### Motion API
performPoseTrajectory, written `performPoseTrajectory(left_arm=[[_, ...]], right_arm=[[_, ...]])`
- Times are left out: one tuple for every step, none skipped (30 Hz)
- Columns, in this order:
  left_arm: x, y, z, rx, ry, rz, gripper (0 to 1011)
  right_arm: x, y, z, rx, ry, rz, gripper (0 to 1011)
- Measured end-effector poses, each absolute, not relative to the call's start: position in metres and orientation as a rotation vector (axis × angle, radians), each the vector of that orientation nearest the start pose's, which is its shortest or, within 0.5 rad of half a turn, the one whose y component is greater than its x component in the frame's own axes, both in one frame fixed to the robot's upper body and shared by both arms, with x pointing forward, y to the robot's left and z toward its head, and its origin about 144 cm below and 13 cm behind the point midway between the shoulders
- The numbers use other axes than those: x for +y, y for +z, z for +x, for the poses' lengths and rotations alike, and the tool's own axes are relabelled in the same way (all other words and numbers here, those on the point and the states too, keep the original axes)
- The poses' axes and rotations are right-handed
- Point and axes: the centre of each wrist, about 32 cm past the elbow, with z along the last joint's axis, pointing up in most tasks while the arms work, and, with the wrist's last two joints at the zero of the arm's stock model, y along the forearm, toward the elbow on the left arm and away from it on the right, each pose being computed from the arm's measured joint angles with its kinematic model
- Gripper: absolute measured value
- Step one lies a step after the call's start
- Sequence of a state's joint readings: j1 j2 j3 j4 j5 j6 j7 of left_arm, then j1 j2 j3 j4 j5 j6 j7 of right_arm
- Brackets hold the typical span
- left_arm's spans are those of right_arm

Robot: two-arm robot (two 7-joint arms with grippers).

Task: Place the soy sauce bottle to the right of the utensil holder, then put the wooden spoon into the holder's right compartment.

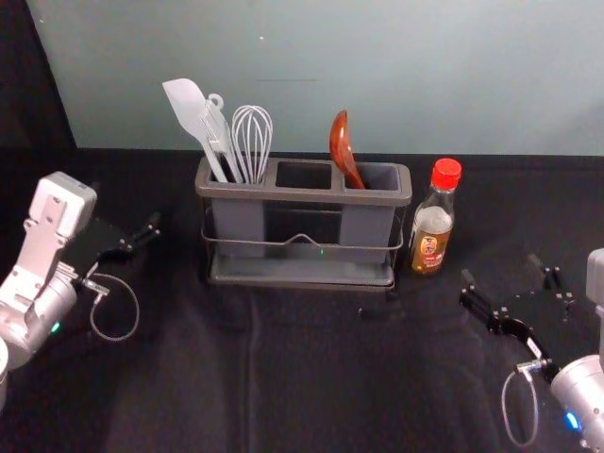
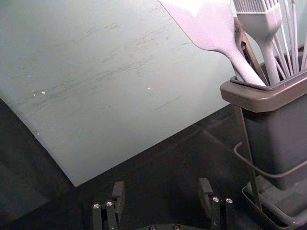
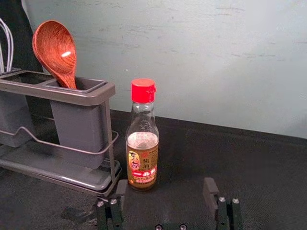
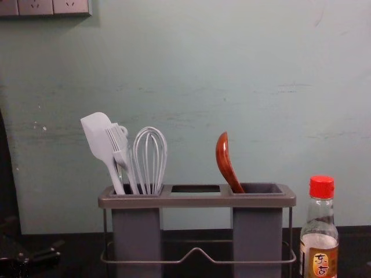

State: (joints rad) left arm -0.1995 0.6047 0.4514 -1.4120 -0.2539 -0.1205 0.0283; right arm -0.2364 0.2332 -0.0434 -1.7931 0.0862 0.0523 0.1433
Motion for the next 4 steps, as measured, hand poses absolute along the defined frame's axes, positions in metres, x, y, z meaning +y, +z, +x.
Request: performPoseTrajectory(left_arm=[[0.3097,1.1398,0.4886,-0.285,1.248,0.304,1005],[0.3097,1.1398,0.4886,-0.285,1.248,0.304,1005],[0.3097,1.1398,0.4886,-0.285,1.248,0.304,1005],[0.3096,1.1398,0.4886,-0.285,1.248,0.304,1005]], right_arm=[[-0.2664,1.1457,0.3913,-0.033,-1.334,-0.162,1002],[-0.2664,1.1457,0.3913,-0.033,-1.334,-0.162,1002],[-0.2664,1.1457,0.3913,-0.033,-1.334,-0.162,1002],[-0.2664,1.1457,0.3914,-0.033,-1.334,-0.162,1002]])
